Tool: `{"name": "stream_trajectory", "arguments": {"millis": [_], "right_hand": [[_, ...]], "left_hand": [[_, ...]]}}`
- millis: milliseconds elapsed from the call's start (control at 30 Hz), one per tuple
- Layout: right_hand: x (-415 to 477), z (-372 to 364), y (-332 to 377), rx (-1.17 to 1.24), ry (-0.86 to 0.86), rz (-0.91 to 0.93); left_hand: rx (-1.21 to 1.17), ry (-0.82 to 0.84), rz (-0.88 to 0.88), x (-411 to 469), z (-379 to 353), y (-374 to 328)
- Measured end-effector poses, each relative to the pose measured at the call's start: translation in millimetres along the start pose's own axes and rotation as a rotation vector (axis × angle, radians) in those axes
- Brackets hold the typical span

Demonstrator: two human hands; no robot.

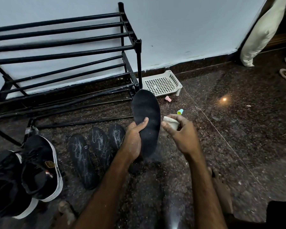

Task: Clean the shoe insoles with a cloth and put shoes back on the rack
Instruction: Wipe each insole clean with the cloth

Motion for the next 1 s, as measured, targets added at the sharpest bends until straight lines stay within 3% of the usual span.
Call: {"name": "stream_trajectory", "arguments": {"millis": [67, 233, 467, 700, 1000], "right_hand": [[-2, -5, 5, -0.143, 0.007, 0.085], [-3, -7, -2, -0.154, 0.018, 0.073], [0, -5, -7, -0.199, 0.036, 0.071], [-1, -4, -18, -0.159, 0.035, 0.017], [-1, -15, -30, 0.196, 0.111, -0.153]], "left_hand": [[0.037, 0.028, -0.012, 0, -2, -1], [0.058, 0.027, -0.001, 1, -4, -10], [0.234, -0.062, -0.193, 12, 9, -44], [0.276, -0.141, -0.087, 14, 19, -35], [0.147, 0.065, 0.019, 9, 7, -13]]}}
Point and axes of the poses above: each hand's wrist, its own x-axis towards the middle knuckle, its own z-axis out of the back of the hand, y = z × x, the point moved 9 cm from there along x, towards the middle knuckle, and after that the axes turned 6 degrees about -y, right-handed, at the moved point
